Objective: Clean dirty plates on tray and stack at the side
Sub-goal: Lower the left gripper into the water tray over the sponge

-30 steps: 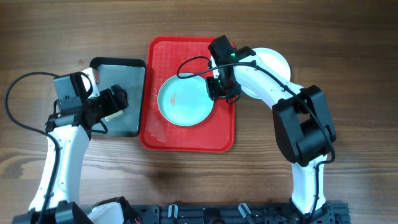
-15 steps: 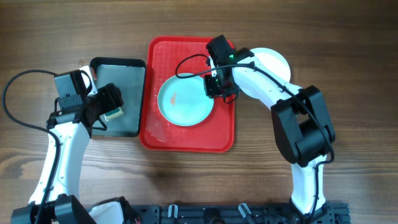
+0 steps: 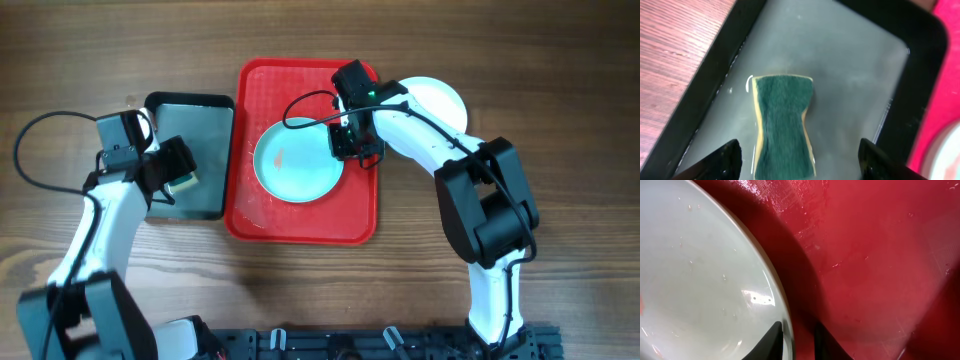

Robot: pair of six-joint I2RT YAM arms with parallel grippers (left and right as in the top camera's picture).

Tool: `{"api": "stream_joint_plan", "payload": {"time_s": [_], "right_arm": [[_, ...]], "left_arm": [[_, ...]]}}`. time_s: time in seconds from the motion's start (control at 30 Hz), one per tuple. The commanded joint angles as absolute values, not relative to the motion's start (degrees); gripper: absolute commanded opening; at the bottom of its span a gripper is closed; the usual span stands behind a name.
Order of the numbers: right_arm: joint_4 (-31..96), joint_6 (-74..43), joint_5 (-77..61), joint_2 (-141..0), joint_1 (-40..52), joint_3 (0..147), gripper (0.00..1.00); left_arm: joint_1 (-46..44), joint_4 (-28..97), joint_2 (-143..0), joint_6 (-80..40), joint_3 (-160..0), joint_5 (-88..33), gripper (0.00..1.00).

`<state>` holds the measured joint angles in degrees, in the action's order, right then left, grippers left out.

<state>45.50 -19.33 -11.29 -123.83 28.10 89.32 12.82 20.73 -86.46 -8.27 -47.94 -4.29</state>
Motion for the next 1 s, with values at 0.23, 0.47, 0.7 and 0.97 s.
{"api": "stream_joint_plan", "payload": {"time_s": [0.23, 0.47, 0.7, 0.97], "right_arm": [[45.0, -19.9, -10.3, -123.5, 28.6, 88.8, 0.23], [44.7, -19.9, -10.3, -123.5, 28.6, 88.8, 0.23], [44.6, -20.0, -10.3, -123.5, 28.6, 88.8, 0.23], [44.6, -20.0, -10.3, -123.5, 28.6, 88.8, 0.23]], "left_arm": [[13.0, 17.8, -90.2, -12.0, -47.8, -1.6, 0.71], [13.0, 16.7, -93.5, -15.5, -47.8, -1.6, 0.68], [13.0, 15.1, -96.1, -15.5, -47.8, -1.8, 0.58], [13.0, 15.0, -96.1, -15.5, -47.8, -1.8, 0.58]]}}
